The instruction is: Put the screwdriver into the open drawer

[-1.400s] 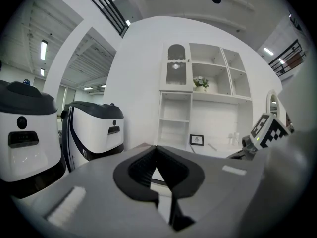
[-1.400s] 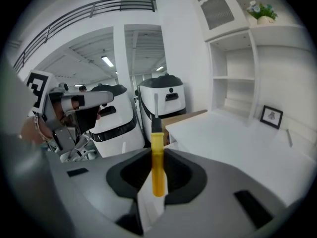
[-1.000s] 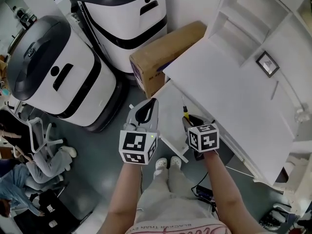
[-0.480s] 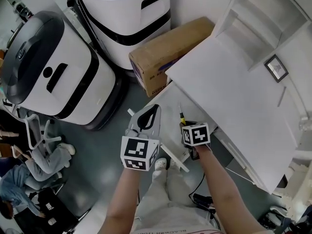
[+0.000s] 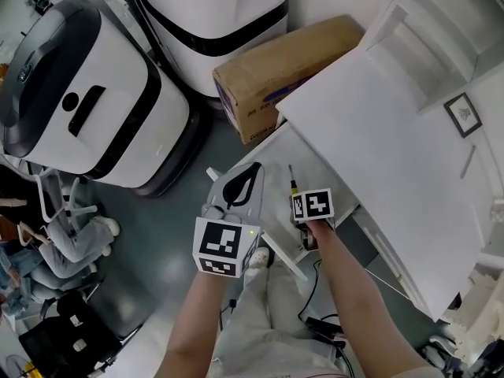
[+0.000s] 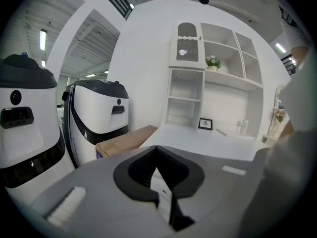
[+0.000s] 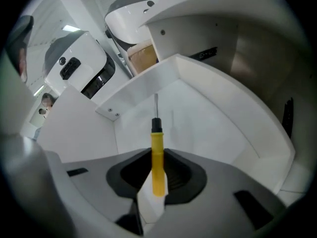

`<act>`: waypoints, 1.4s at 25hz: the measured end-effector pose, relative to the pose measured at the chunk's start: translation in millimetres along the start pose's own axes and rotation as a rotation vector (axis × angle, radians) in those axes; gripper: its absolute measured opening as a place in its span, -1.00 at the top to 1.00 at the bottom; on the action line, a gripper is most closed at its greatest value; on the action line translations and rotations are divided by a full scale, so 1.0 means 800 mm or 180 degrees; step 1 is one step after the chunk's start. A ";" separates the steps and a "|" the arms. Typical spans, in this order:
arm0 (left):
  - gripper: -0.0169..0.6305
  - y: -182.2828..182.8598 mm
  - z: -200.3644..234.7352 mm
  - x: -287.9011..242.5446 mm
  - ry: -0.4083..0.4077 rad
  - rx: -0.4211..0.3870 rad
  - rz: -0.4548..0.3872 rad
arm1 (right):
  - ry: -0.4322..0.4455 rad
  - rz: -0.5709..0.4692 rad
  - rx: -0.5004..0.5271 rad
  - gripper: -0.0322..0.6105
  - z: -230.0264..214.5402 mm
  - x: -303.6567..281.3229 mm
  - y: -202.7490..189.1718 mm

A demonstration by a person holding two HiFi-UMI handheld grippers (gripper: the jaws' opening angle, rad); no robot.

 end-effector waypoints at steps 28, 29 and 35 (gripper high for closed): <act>0.93 -0.026 0.016 0.008 0.0117 0.0068 0.0141 | -0.0274 0.0394 -0.0119 0.39 0.001 -0.059 -0.005; 0.93 -0.025 0.016 0.009 0.0127 0.0086 0.0134 | -0.0281 0.0382 -0.0126 0.36 0.001 -0.057 -0.005; 0.93 -0.014 0.009 0.014 0.0130 0.0084 0.0087 | -0.0293 0.0271 -0.0113 0.31 -0.001 -0.033 0.001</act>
Point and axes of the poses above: the fingertips, and each gripper's own axes: x backward along the fingers, z to its left, y out of its top, the point moved 10 cm from there along x, backward along the fingers
